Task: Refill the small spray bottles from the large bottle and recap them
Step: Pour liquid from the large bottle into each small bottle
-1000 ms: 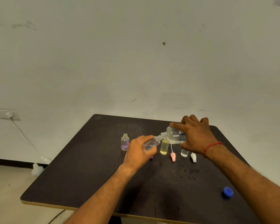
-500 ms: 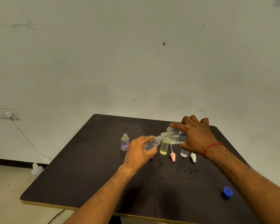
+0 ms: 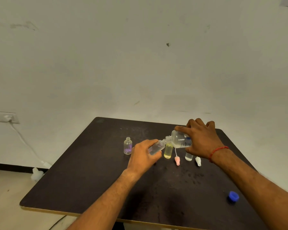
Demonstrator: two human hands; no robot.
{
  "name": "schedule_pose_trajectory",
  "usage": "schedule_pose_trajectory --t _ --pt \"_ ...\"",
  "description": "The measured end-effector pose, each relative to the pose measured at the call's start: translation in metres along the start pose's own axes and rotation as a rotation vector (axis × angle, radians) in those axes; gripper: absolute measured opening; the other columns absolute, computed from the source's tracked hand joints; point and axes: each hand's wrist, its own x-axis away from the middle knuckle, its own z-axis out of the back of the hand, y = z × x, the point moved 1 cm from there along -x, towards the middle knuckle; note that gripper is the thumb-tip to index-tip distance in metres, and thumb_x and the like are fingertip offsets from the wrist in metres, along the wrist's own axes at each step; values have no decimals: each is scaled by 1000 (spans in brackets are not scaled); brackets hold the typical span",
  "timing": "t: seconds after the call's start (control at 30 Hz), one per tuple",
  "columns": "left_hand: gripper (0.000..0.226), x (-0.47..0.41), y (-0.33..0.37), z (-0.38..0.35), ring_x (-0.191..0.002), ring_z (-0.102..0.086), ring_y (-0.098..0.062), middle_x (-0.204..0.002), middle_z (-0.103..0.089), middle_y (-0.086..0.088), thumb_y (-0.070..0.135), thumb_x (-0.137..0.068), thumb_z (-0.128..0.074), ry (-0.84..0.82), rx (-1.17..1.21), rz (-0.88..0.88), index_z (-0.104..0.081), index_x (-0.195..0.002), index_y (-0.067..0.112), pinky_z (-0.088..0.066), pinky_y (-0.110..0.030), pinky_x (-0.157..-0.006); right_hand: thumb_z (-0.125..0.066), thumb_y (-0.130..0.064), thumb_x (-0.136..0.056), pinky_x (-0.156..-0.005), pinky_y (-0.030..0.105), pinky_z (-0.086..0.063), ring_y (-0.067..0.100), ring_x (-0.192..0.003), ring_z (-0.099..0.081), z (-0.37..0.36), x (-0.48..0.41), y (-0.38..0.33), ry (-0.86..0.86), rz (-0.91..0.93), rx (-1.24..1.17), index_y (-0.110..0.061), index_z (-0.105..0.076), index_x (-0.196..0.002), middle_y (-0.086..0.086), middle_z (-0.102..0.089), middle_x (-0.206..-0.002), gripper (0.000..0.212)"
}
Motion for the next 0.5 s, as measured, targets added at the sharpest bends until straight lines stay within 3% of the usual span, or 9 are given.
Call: schedule_pose_trajectory --t 0.5 --pt "36 -1 -9 -6 -100 -64 -3 -109 -70 12 29 -83 -73 -7 3 8 -71 -119 28 -48 -8 -82 -66 -53 -78 -98 43 -31 17 -121 -40 -6 4 -1 -19 -23 -15 -47 -27 -143 -5 -46 -126 76"
